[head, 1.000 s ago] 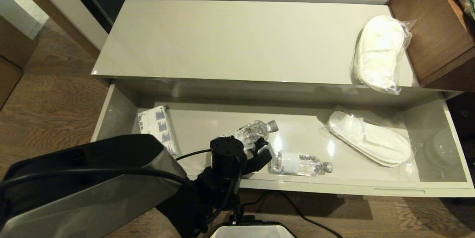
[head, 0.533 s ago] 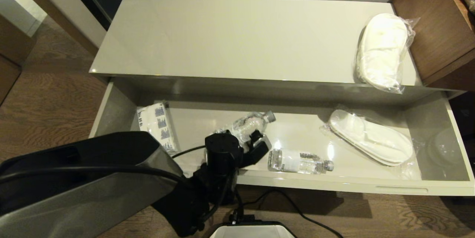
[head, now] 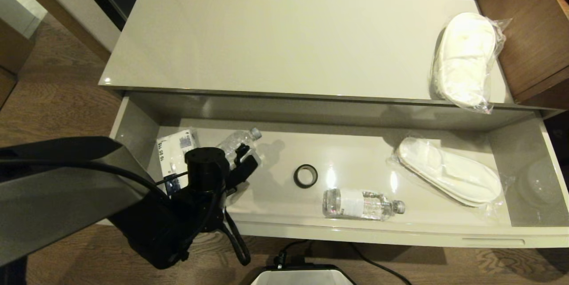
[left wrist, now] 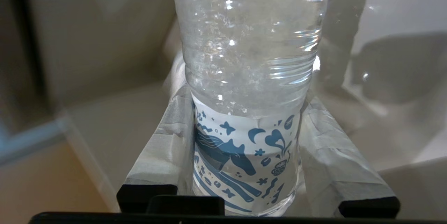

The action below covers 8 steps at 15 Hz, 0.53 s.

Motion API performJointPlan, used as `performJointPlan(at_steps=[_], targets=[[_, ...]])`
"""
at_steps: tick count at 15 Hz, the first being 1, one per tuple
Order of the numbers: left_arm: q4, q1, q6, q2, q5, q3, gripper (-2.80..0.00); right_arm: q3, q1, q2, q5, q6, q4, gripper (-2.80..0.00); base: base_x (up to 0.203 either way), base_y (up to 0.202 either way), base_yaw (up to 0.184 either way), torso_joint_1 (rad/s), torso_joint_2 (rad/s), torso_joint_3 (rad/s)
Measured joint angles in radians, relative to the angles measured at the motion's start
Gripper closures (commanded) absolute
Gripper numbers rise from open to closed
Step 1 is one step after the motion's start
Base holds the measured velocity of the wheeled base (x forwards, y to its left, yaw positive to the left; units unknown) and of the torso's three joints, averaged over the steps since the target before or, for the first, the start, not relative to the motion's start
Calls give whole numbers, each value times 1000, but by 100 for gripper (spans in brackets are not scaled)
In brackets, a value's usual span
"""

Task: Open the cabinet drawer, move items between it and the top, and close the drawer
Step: Put the mineral water in the drawer

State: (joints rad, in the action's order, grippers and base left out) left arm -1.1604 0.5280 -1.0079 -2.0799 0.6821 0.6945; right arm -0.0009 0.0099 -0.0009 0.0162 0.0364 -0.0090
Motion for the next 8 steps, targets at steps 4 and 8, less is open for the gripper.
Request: performJointPlan(at_steps=[4, 8], targets=[[26, -12, 0, 8, -2, 42, 0, 1, 0, 0, 1, 0, 2, 0, 0, 0, 0, 0, 0, 0], [157, -10, -15, -54, -10, 155, 0, 1, 1, 0, 1, 0, 2, 0, 0, 0, 0, 0, 0, 0]])
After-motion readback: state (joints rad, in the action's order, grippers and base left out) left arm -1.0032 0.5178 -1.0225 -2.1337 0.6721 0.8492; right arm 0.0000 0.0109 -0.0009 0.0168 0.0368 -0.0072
